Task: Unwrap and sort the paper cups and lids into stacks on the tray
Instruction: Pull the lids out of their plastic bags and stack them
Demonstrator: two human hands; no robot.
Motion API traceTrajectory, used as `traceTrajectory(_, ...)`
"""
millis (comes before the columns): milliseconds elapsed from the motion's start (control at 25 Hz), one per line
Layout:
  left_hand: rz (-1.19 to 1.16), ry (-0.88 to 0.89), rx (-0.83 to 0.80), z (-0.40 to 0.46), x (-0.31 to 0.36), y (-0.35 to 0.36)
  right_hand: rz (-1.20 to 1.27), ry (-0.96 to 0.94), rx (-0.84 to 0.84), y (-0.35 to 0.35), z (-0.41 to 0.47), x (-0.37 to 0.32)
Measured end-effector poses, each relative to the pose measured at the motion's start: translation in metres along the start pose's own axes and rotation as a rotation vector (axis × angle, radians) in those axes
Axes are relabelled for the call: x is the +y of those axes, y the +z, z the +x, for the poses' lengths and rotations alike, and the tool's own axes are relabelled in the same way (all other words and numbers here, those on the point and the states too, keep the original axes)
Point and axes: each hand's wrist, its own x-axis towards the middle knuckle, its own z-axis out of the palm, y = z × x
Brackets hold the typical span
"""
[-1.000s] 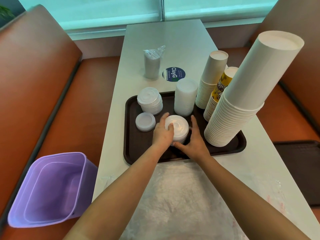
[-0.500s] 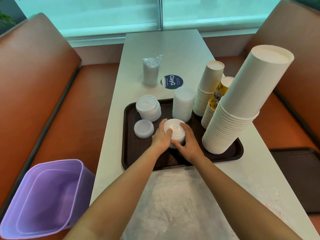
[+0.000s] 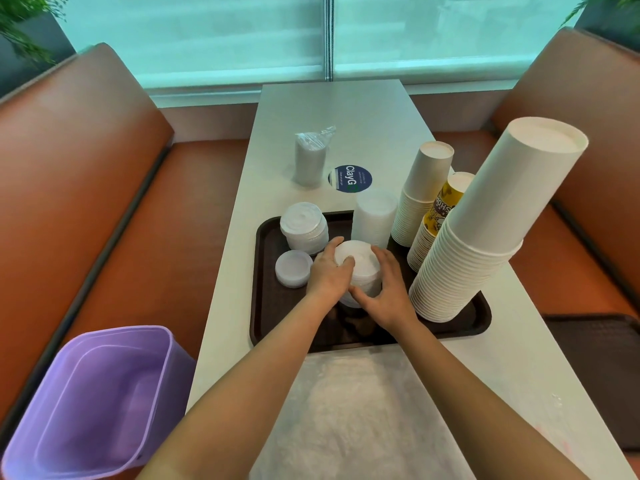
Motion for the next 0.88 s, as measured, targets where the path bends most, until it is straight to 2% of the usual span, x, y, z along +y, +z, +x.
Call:
traceTrajectory(560,-0.019,-0.001,0.090,-0.009,0.007,-0.021,-0.096,-0.011,0.095,-0.008,-0.013,-0.016)
traceTrajectory(760,0.014,0.011,0.156,-0.019,0.004,-0.042,-0.143,-0.101,0.196,-0.010,-0.016,-0.030)
traceTrajectory(880,0.059,0.002,0.210,-0.020,-0.006,-0.059,-0.253,-0.231,0.328,-0.009,-0.017,-0.039)
